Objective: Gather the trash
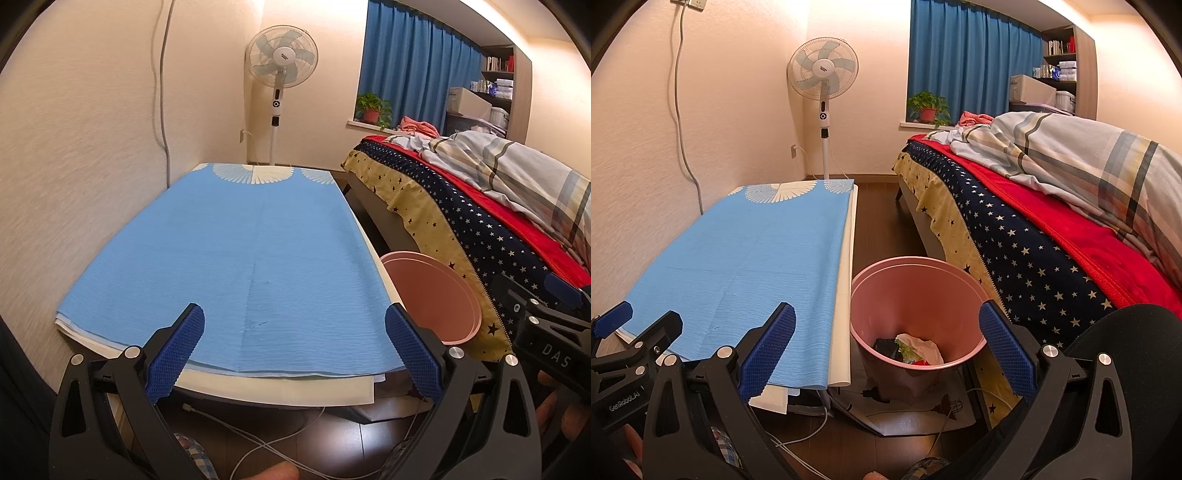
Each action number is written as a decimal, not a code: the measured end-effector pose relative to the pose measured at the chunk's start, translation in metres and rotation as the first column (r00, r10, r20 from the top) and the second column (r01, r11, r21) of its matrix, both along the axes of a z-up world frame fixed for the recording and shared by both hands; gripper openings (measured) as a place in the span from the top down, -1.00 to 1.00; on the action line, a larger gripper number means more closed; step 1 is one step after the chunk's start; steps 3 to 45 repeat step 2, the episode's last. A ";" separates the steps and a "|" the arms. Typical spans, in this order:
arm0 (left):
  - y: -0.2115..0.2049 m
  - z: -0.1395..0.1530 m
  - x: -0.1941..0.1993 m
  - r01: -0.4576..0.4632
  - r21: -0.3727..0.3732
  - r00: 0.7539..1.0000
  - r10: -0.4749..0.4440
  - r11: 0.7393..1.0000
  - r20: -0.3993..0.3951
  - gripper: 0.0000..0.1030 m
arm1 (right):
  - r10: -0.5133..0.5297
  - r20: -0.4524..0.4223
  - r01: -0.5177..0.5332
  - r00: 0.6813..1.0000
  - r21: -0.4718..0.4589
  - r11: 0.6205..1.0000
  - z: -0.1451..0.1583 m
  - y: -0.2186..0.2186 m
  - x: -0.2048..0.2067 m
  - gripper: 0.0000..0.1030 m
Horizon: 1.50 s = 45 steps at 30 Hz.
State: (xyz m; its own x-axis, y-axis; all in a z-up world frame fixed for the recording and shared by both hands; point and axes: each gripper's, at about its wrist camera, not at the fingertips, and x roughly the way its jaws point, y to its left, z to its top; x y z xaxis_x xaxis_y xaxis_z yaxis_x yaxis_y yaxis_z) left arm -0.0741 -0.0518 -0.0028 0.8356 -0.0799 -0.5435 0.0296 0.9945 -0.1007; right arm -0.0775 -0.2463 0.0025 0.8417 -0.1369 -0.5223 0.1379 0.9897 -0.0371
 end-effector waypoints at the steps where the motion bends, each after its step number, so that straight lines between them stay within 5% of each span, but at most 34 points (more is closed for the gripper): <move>1: 0.000 0.000 0.000 0.002 0.000 1.000 -0.002 1.000 0.000 -0.85 | 0.000 0.000 0.000 1.000 0.000 1.000 0.000 0.000 0.000 -0.90; 45: 0.000 0.000 0.001 0.003 0.000 1.000 -0.003 1.000 0.000 -0.85 | 0.000 0.000 0.000 1.000 0.000 1.000 0.000 0.000 0.000 -0.90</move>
